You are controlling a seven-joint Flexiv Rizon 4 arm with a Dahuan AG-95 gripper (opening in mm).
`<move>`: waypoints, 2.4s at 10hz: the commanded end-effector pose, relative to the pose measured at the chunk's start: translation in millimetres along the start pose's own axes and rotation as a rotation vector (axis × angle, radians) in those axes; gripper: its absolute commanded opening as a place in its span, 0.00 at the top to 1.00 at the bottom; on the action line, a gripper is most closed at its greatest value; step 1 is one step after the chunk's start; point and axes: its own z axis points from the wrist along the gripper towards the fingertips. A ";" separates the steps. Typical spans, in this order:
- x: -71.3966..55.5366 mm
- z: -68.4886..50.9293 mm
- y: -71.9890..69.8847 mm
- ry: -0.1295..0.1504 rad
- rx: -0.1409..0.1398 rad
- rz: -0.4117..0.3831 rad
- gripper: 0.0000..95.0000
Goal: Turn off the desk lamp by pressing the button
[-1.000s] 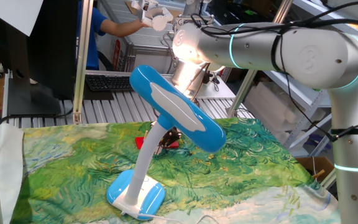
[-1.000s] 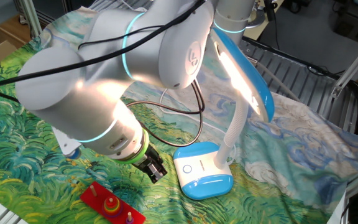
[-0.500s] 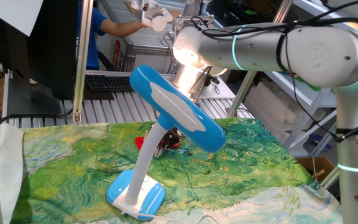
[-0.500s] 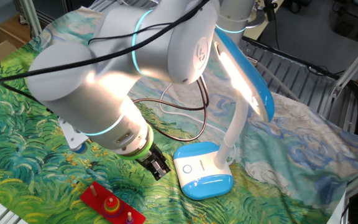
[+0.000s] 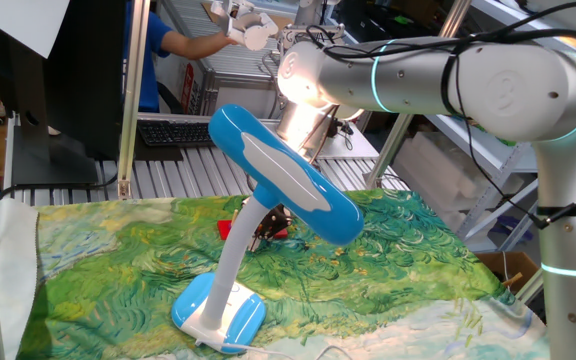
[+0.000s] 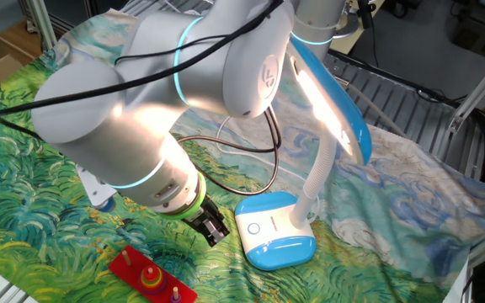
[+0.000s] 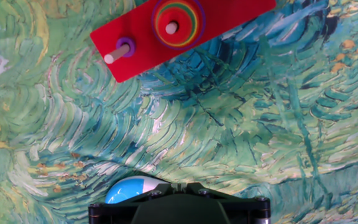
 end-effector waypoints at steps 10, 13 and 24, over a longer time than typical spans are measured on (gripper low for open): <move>-1.0 -0.2 -0.1 -0.047 0.036 -0.349 1.00; -1.3 -0.2 -0.2 -0.042 0.056 -0.399 1.00; -2.6 0.1 0.4 0.047 -0.023 -0.146 1.00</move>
